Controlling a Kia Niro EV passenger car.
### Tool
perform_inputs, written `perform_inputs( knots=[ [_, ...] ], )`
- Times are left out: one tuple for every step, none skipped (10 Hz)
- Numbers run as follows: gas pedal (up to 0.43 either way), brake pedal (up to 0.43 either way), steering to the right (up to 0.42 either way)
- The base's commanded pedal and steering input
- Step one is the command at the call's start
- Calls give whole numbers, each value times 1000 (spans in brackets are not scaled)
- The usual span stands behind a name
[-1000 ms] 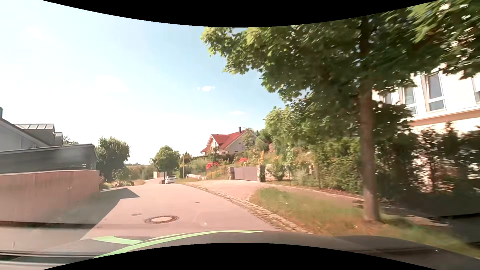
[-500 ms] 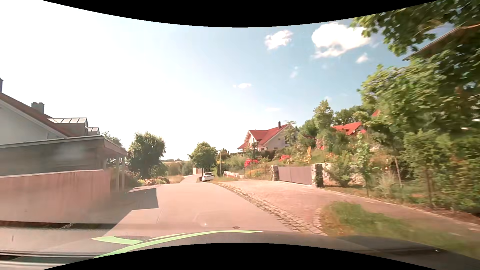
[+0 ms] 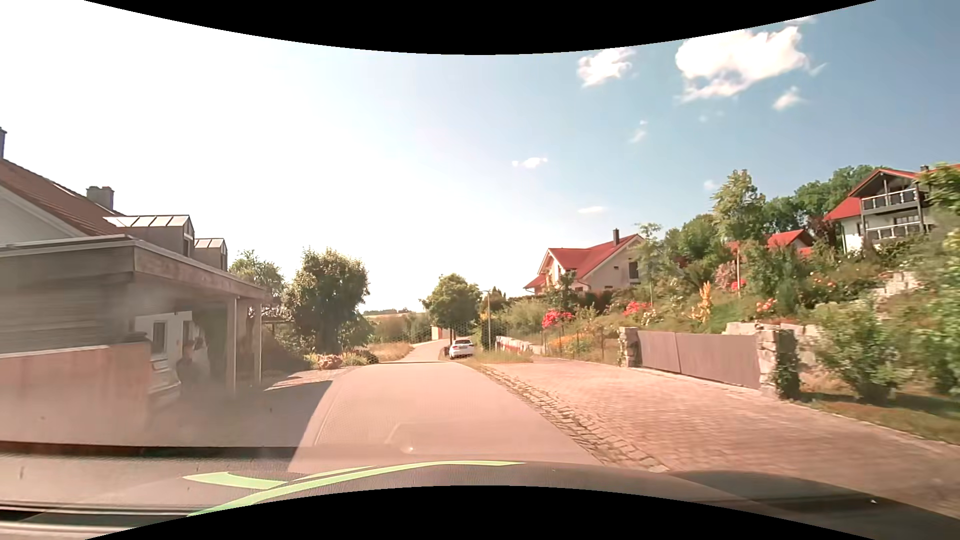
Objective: Follow the waypoints while adhering to traffic rules and regulations
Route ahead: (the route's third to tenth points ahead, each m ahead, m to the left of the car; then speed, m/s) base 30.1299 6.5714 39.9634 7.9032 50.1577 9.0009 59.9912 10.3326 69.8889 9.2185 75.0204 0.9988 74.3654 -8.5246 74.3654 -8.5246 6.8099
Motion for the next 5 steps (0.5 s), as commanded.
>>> perform_inputs(
  knots=[
    [169,0,-101],
    [169,0,-88],
    [169,0,-70],
    [157,0,-60],
    [150,0,-59]
  ],
)
